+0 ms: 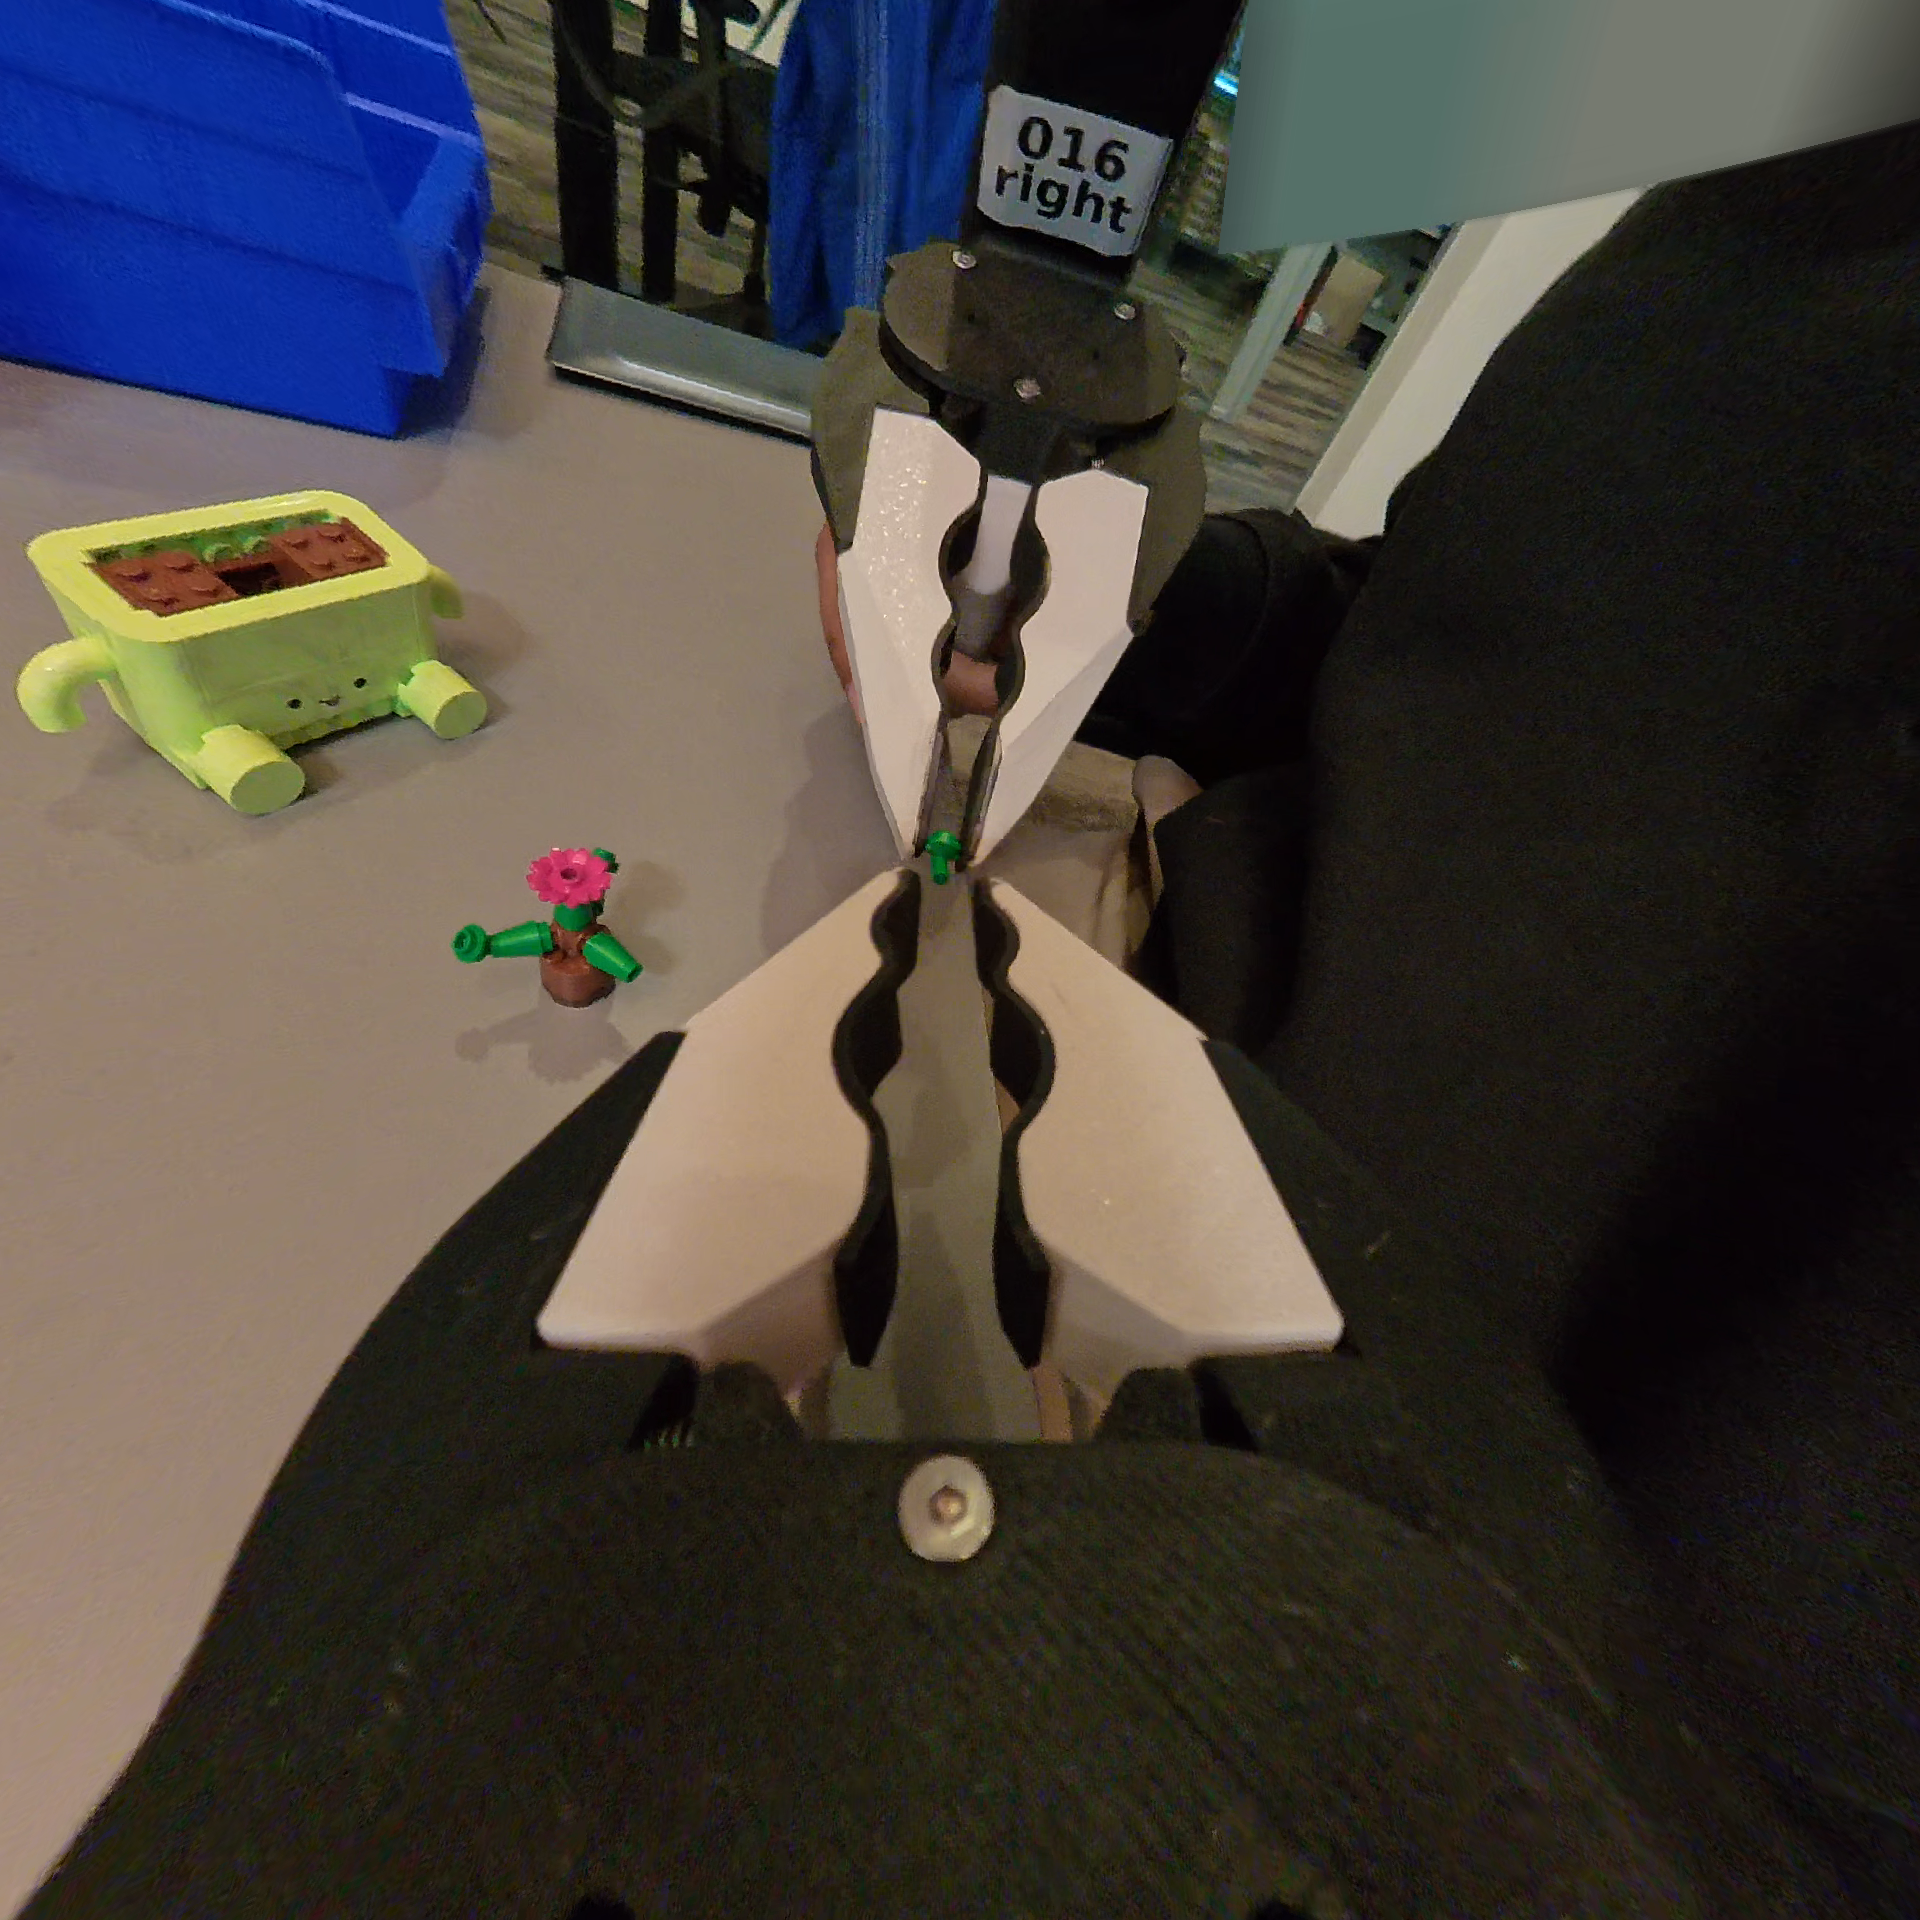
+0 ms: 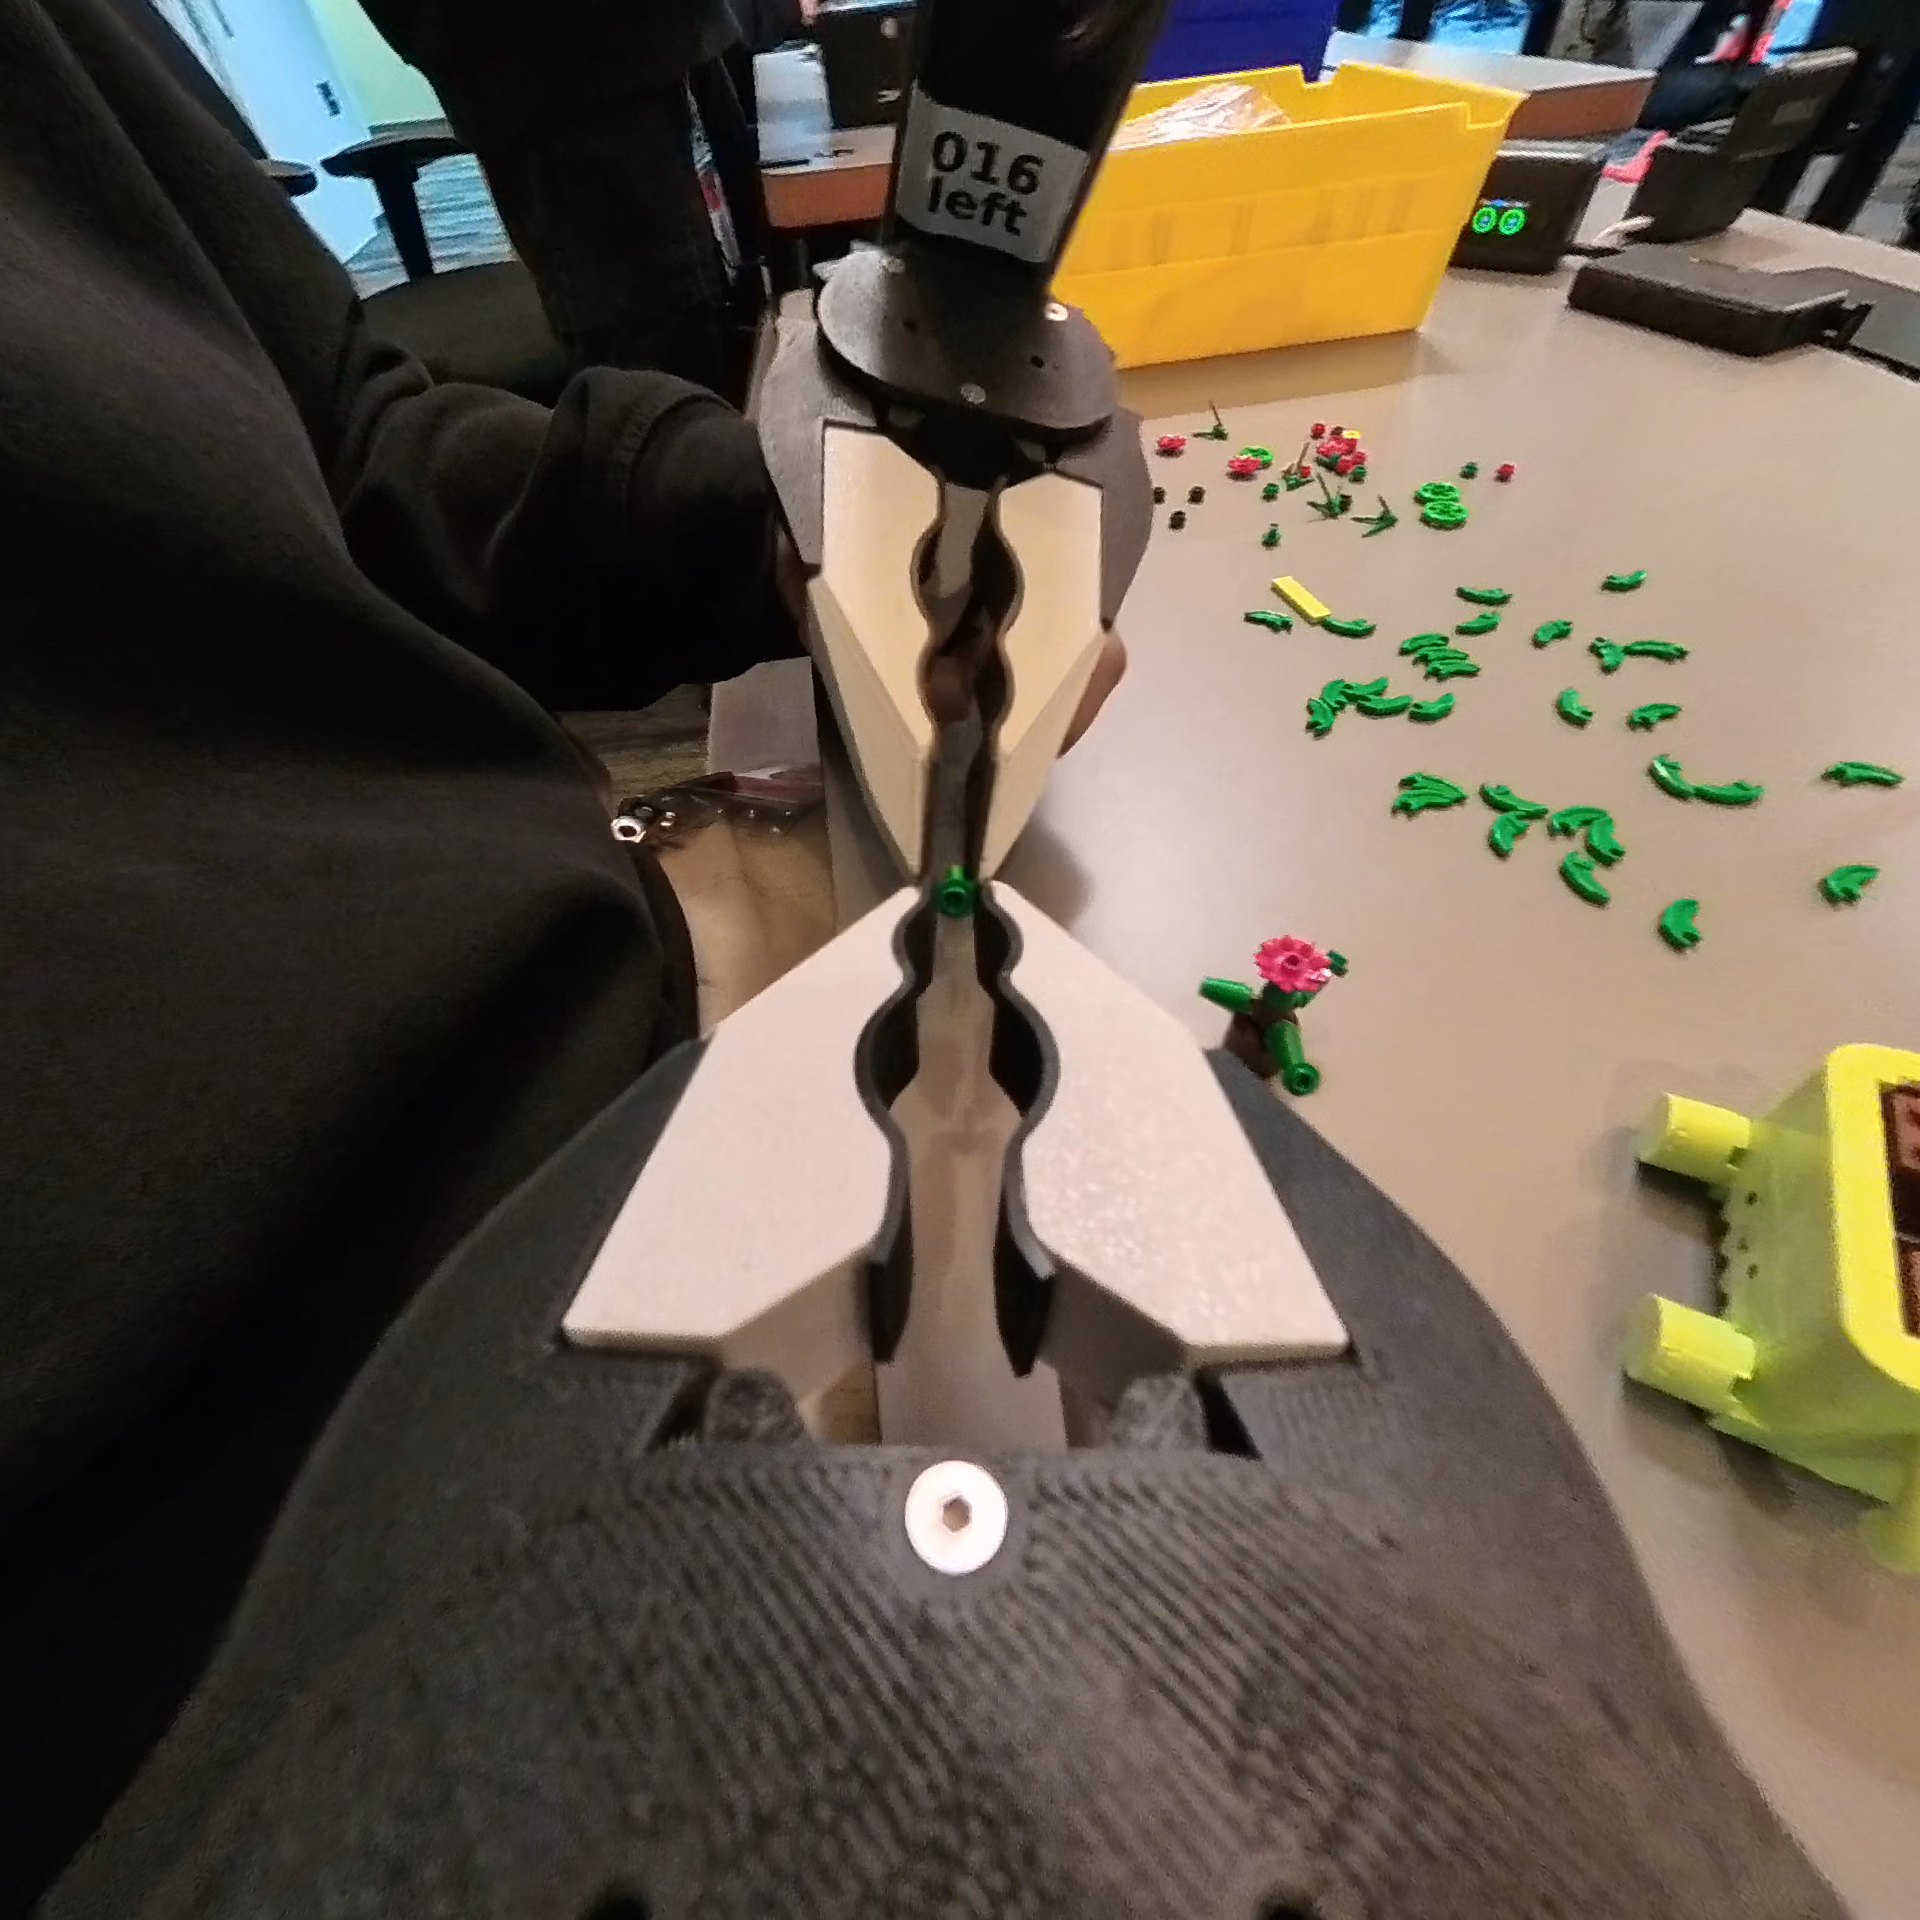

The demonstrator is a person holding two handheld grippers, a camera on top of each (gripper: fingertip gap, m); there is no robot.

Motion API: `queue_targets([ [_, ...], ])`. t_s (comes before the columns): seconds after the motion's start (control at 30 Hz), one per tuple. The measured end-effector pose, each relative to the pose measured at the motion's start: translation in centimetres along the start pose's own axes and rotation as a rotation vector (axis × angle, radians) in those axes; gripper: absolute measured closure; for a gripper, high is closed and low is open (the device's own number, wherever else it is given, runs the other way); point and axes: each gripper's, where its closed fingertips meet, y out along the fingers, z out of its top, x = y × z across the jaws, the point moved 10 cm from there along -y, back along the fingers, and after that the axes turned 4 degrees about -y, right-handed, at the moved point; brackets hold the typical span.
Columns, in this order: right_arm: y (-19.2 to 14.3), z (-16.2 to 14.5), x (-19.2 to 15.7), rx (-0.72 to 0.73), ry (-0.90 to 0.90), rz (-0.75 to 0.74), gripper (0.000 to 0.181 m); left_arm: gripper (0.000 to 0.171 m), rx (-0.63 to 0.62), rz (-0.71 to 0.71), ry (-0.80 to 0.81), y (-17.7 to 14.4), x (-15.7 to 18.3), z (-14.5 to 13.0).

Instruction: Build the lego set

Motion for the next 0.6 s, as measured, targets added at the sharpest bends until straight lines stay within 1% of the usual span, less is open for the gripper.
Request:
queue_targets([
  [0.1,-0.4,-0.2,0.6,-0.015,0.044,-0.049,0.176,0.145,0.048,0.061,-0.028,-0.6,-0.7,0.2],
  [0.13,-0.5,-0.3,0.9,-0.032,0.060,-0.068,0.176,0.135,0.066,0.085,-0.051,-0.7,-1.1,0.3],
  [0.2,-0.6,-0.7,1.4,-0.085,0.083,-0.118,0.176,0.108,0.084,0.134,-0.110,-0.8,-1.8,0.4],
  [0.27,-0.3,-1.2,1.7,-0.140,0.089,-0.165,0.176,0.098,0.073,0.162,-0.133,-0.5,-2.5,0.6],
  [0.33,0.0,-1.3,1.9,-0.174,0.089,-0.193,0.176,0.084,0.032,0.212,-0.105,0.2,-3.3,1.0],
  [0.37,0.2,-1.3,1.9,-0.186,0.087,-0.202,0.176,0.080,0.000,0.232,-0.083,0.5,-3.7,1.2],
  [0.4,0.3,-1.4,2.0,-0.201,0.084,-0.211,0.176,0.080,-0.032,0.240,-0.060,0.8,-4.1,1.4],
  [0.5,0.7,-1.5,2.1,-0.240,0.062,-0.235,0.176,0.081,-0.131,0.215,-0.016,2.3,-5.0,1.8],
  [0.6,0.8,-1.7,2.5,-0.267,0.055,-0.258,0.176,0.081,-0.252,0.169,-0.006,3.5,-5.3,1.6],
])
